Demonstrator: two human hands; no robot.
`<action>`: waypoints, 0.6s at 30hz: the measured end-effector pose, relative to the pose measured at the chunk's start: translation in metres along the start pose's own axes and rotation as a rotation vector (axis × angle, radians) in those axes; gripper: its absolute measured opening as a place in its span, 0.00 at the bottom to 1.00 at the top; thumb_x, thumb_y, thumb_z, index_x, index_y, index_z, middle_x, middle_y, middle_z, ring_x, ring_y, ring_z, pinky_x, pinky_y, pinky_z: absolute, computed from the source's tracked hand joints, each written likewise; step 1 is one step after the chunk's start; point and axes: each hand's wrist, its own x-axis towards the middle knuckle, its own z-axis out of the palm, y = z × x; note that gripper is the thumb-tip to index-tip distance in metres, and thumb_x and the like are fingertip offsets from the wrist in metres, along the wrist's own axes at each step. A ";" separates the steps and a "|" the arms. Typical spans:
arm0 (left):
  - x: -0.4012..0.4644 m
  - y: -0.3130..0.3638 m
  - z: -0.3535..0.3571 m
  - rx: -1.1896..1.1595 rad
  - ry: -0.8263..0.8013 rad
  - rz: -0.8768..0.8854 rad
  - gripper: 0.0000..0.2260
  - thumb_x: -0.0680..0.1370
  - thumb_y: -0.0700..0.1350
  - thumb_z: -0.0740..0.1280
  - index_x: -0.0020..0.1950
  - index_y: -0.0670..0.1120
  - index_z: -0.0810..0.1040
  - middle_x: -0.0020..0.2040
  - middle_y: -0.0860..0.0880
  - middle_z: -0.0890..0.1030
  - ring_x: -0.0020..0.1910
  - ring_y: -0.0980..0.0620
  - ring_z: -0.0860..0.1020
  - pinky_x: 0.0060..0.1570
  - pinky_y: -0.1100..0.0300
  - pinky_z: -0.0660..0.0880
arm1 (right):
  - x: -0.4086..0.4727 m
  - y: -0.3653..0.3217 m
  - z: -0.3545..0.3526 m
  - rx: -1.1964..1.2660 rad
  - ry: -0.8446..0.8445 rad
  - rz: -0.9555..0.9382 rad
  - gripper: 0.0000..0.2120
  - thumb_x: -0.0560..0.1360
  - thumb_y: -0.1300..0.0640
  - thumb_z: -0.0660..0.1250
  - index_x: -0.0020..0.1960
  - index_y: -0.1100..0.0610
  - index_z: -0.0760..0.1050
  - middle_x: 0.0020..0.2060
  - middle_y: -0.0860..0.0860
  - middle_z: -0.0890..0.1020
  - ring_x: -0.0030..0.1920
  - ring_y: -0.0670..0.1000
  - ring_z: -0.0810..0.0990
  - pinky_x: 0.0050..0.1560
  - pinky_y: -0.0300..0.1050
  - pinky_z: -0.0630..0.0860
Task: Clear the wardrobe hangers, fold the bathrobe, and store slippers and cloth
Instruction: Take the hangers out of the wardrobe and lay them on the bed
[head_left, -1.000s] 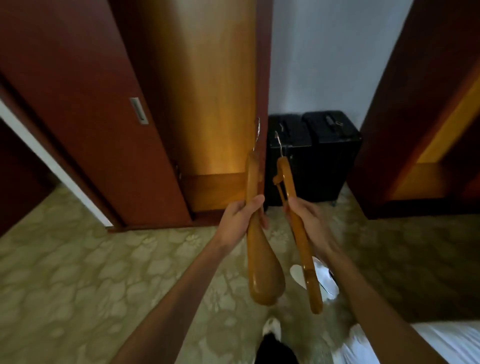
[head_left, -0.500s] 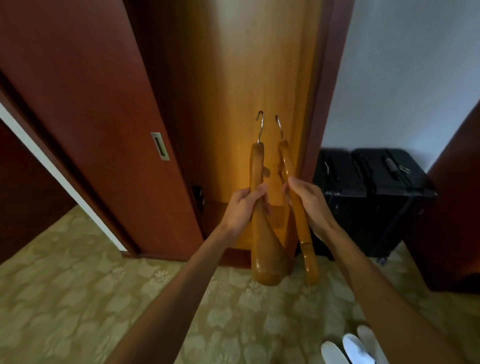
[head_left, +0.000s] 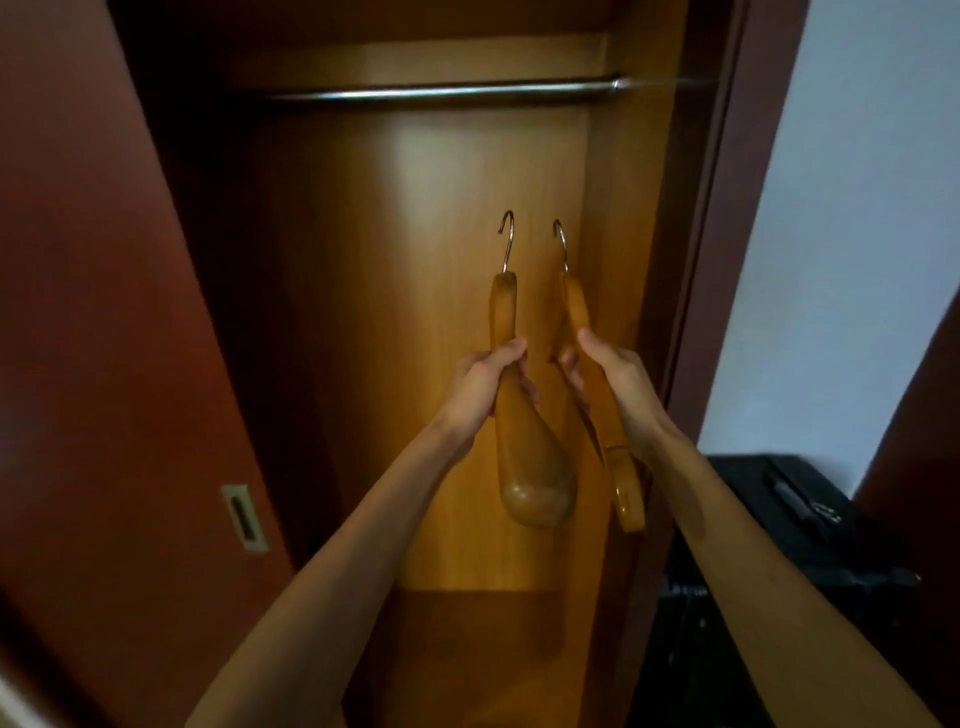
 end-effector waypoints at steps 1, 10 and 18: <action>0.023 0.006 -0.005 -0.002 -0.016 0.016 0.16 0.82 0.55 0.62 0.48 0.43 0.79 0.38 0.42 0.83 0.35 0.51 0.81 0.46 0.54 0.78 | 0.022 -0.003 0.000 0.001 0.022 -0.006 0.17 0.83 0.45 0.59 0.45 0.56 0.77 0.30 0.48 0.76 0.30 0.45 0.76 0.36 0.39 0.74; 0.192 0.052 -0.023 -0.079 -0.209 0.142 0.15 0.81 0.54 0.65 0.45 0.43 0.79 0.36 0.41 0.82 0.34 0.50 0.81 0.44 0.55 0.77 | 0.175 -0.038 -0.017 -0.058 0.225 -0.126 0.19 0.81 0.42 0.60 0.44 0.55 0.79 0.29 0.49 0.74 0.28 0.47 0.72 0.31 0.40 0.70; 0.282 0.076 -0.017 -0.100 -0.289 0.245 0.16 0.80 0.57 0.66 0.43 0.46 0.81 0.36 0.41 0.83 0.37 0.48 0.82 0.49 0.51 0.78 | 0.244 -0.073 -0.042 -0.095 0.323 -0.189 0.20 0.80 0.39 0.60 0.44 0.54 0.79 0.29 0.50 0.74 0.27 0.47 0.72 0.32 0.43 0.69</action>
